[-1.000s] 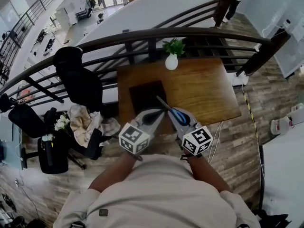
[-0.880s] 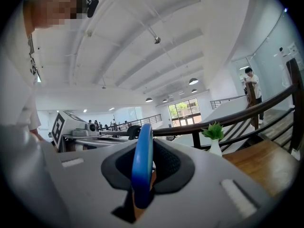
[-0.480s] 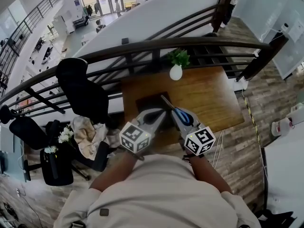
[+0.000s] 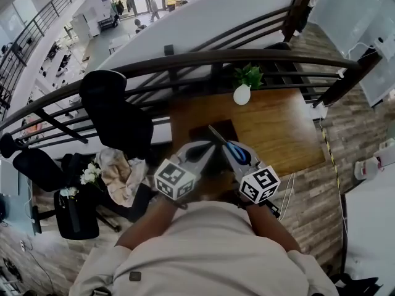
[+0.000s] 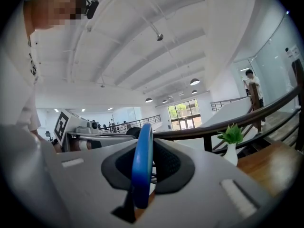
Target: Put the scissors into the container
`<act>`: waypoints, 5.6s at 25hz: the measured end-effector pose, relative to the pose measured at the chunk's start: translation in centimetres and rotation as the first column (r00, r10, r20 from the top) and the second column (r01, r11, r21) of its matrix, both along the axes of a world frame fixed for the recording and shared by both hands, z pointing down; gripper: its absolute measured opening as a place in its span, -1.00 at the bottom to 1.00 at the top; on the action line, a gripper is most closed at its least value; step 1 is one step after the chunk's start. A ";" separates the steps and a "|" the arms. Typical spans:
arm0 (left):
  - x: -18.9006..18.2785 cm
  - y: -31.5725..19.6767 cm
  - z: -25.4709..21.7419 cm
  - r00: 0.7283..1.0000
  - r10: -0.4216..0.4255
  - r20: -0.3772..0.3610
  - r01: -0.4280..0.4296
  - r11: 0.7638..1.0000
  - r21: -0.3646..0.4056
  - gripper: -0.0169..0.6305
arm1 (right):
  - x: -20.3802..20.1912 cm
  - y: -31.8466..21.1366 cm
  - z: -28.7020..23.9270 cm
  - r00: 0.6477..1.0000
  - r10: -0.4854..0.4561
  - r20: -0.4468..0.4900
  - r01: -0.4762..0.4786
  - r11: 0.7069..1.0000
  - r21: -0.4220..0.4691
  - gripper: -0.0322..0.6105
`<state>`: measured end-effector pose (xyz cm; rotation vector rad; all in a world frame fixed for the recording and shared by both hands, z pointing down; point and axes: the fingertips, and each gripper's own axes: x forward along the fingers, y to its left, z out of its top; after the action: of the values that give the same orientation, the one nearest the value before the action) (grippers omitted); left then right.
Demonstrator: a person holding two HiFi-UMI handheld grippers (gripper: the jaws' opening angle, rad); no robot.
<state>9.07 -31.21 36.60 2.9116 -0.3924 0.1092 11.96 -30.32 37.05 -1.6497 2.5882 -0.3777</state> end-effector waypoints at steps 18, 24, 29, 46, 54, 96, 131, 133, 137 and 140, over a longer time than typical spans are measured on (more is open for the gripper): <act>-3.3 -5.2 1.9 0.990 -0.140 0.019 0.140 0.990 -0.028 -0.94 | -0.7 -5.1 3.0 0.996 -0.086 0.016 0.087 0.994 -0.060 -0.75; -1.6 -7.3 3.6 0.984 -0.176 0.030 0.177 0.982 -0.063 -0.94 | 2.6 -7.3 4.9 0.994 -0.106 0.011 0.107 0.989 -0.102 -0.75; -0.2 -8.7 6.0 0.979 -0.191 0.071 0.197 0.976 -0.092 -0.94 | 4.4 -8.4 7.3 0.988 -0.152 0.035 0.156 0.974 -0.167 -0.75; 2.7 -10.1 18.9 0.945 -0.236 0.228 0.294 0.918 -0.267 -0.94 | 7.7 -9.2 20.6 0.914 -0.383 0.131 0.400 0.807 -0.434 -0.75; 2.3 -8.9 24.5 0.928 -0.239 0.286 0.333 0.877 -0.346 -0.94 | 7.3 -7.8 25.7 0.877 -0.445 0.180 0.467 0.706 -0.532 -0.75; 2.6 -6.9 32.5 0.923 -0.219 0.318 0.358 0.792 -0.495 -0.94 | 3.2 -6.4 41.4 0.843 -0.413 0.343 0.510 0.416 -0.753 -0.57; 1.6 -6.9 29.8 0.934 -0.165 0.316 0.308 0.822 -0.480 -0.94 | 4.8 -6.5 38.7 0.851 -0.523 0.043 0.368 0.536 -0.760 -0.01; 1.7 -6.9 29.4 0.936 -0.158 0.315 0.299 0.828 -0.474 -0.94 | 5.3 -6.9 38.0 0.858 -0.512 0.029 0.356 0.554 -0.753 -0.01; 2.0 -6.7 27.8 0.943 -0.135 0.304 0.268 0.850 -0.453 -0.94 | 6.1 -7.5 36.0 0.875 -0.485 -0.001 0.329 0.594 -0.734 -0.01; 2.0 -6.9 26.2 0.949 -0.125 0.289 0.245 0.869 -0.430 -0.94 | 6.4 -8.1 34.0 0.886 -0.463 -0.027 0.308 0.631 -0.712 -0.02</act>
<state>11.11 -38.08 62.83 2.3763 -0.5957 0.4804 18.34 -38.45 71.07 -1.2489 3.2042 -1.4434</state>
